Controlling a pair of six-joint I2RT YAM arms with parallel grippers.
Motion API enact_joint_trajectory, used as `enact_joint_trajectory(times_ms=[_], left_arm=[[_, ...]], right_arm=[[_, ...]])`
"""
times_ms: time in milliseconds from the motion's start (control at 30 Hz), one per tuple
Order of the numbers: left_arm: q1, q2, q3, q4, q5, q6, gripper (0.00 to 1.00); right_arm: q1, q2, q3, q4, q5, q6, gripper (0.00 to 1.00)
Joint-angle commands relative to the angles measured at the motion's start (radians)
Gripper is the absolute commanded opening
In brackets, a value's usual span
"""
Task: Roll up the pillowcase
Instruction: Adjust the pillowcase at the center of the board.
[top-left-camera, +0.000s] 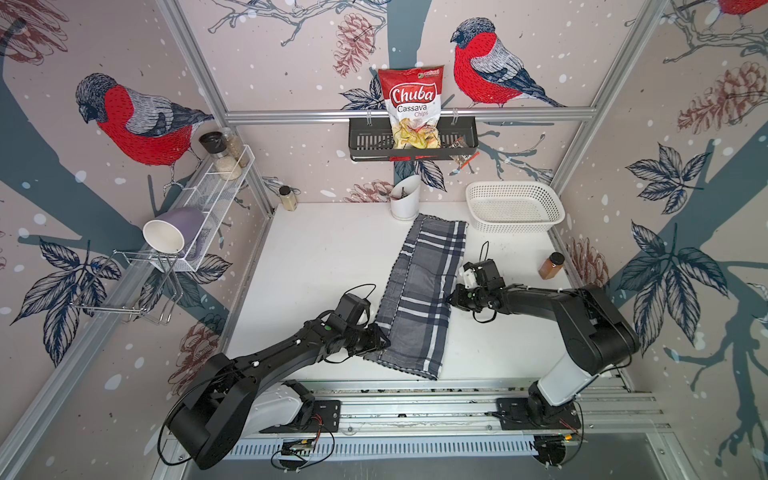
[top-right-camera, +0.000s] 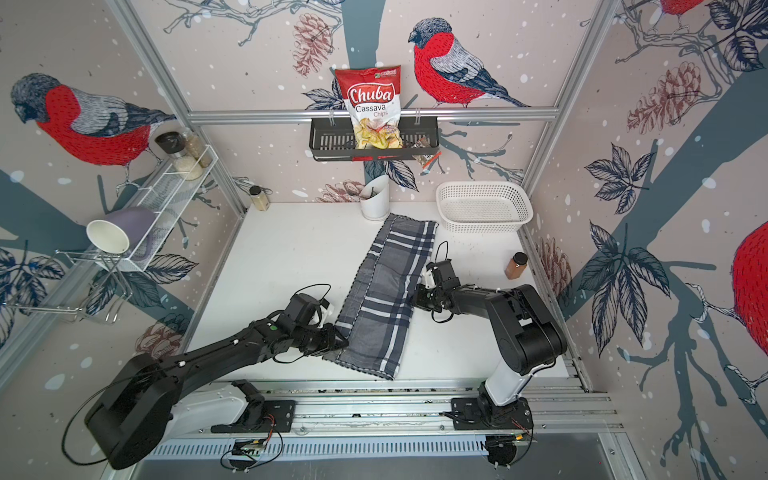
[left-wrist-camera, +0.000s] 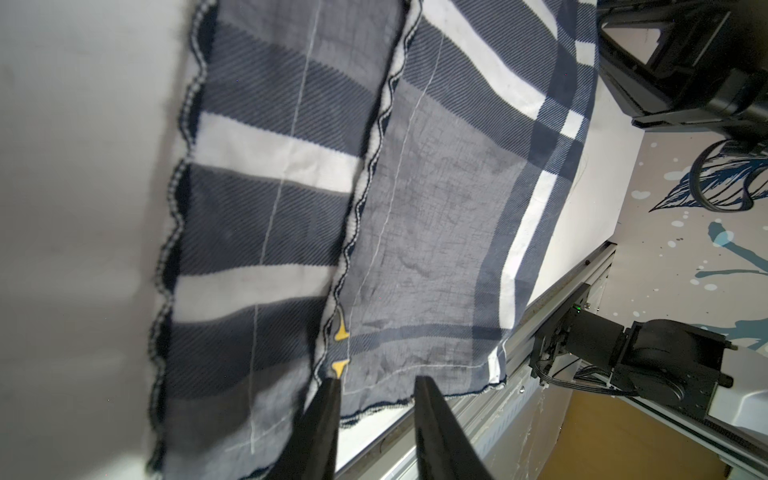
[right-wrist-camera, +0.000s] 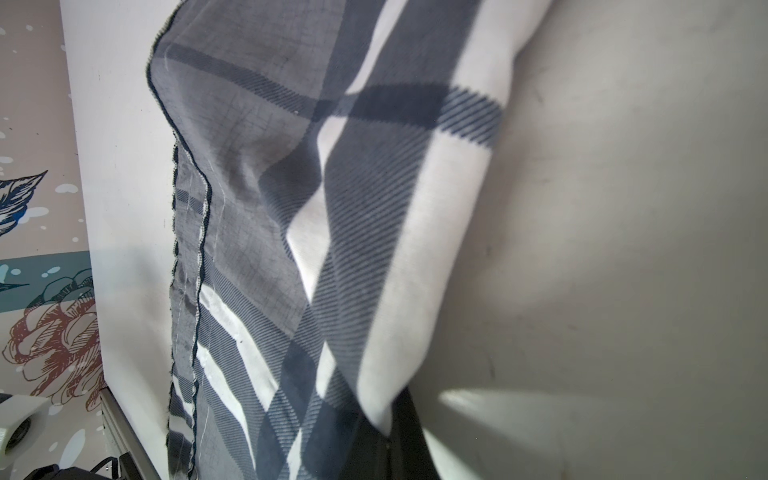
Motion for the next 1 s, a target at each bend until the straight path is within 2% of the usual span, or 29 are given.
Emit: enact_joint_trajectory(times_ms=[0, 267, 633, 833, 967], left_arm=[[-0.004, 0.018, 0.007, -0.031, -0.030, 0.026, 0.36], [-0.006, 0.067, 0.005, 0.014, 0.003, 0.037, 0.36], [-0.028, 0.068, -0.009, 0.093, 0.036, -0.003, 0.28], [-0.028, 0.049, 0.004, 0.019, -0.012, 0.007, 0.32], [-0.025, 0.005, 0.001, -0.026, -0.063, 0.002, 0.38]], right_arm=[[-0.002, 0.015, -0.014, -0.159, 0.094, -0.010, 0.03], [-0.003, 0.023, -0.013, -0.156, 0.098, -0.014, 0.03], [-0.004, 0.046, -0.022, -0.136, 0.090, -0.008, 0.04], [-0.004, 0.038, -0.023, -0.137, 0.086, -0.008, 0.05], [-0.004, 0.046, -0.024, -0.140, 0.090, -0.014, 0.05]])
